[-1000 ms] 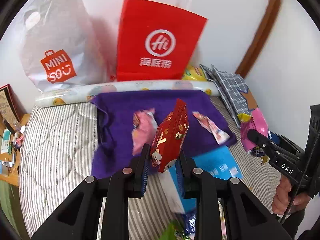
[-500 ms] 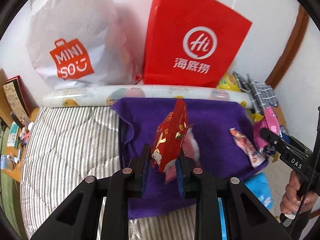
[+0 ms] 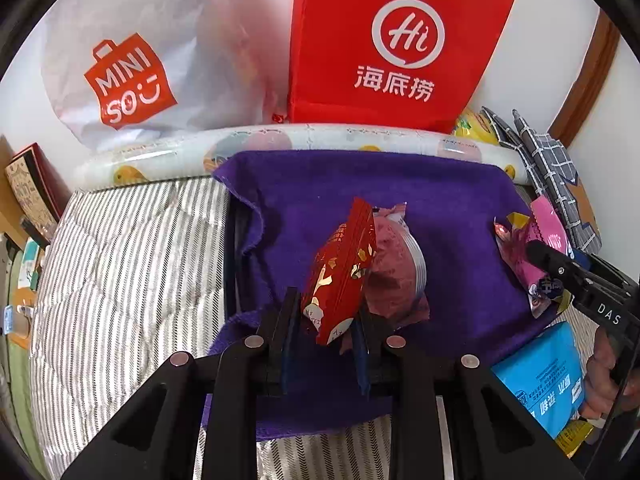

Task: Organize snacks
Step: 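Open the left tool to drop the red packet while the right tool releases the chip bag onto the towel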

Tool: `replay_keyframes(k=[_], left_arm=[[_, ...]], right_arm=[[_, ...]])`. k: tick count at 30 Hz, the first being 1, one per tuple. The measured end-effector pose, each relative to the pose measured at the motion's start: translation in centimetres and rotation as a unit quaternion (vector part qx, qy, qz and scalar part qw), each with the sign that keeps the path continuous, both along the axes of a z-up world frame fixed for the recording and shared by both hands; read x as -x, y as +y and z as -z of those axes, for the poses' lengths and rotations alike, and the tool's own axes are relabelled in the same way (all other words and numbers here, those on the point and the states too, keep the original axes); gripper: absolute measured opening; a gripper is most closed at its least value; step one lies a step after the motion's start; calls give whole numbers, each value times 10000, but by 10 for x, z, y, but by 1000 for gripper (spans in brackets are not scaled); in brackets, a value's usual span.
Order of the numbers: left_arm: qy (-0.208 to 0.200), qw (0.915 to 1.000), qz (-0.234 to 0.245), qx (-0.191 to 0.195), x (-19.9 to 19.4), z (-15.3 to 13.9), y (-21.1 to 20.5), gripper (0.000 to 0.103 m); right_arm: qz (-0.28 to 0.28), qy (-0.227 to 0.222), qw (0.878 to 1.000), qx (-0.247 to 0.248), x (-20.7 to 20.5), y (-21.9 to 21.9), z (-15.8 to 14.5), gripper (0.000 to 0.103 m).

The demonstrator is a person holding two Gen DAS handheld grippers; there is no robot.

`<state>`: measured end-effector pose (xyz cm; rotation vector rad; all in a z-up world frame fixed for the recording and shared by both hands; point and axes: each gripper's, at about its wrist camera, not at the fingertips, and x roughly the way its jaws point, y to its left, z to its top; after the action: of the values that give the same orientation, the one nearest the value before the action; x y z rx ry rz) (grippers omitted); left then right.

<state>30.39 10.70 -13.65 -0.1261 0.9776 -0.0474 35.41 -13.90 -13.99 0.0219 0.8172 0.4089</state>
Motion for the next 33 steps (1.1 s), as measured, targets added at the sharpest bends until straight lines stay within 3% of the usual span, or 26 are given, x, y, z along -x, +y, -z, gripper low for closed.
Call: replay_keyframes(k=[5,7,15,18,20,26,33], left_arm=[[105,9999,-35,65,-2,8,-1,24],[119,9999,-74,92,-2,9,1,24],[101,9995,-114,290,1,9,6,26],[49,9995,-52,321,2,8,4,32],[-2,9994,-5,333,3,7,2,44],[-262,9990,116,336,7,-3,-4,66],[-523,9970,246,520,14,-18,-10,75]], right_arm=[[22,10,9999,-136,0,-4,0,50],[9,15,9998,-184,0,-4,0,58],[-13,-41,9996,-264,3,-5,-3,65],[-49,-175,9995,-267,7,-4,-7,74],[-75,-322,9991,-260,11,-3,-11,76],[-118,-574,9977,-327,19,-1,-21,79],[87,-608,9981,-100,34,2,-30,79]])
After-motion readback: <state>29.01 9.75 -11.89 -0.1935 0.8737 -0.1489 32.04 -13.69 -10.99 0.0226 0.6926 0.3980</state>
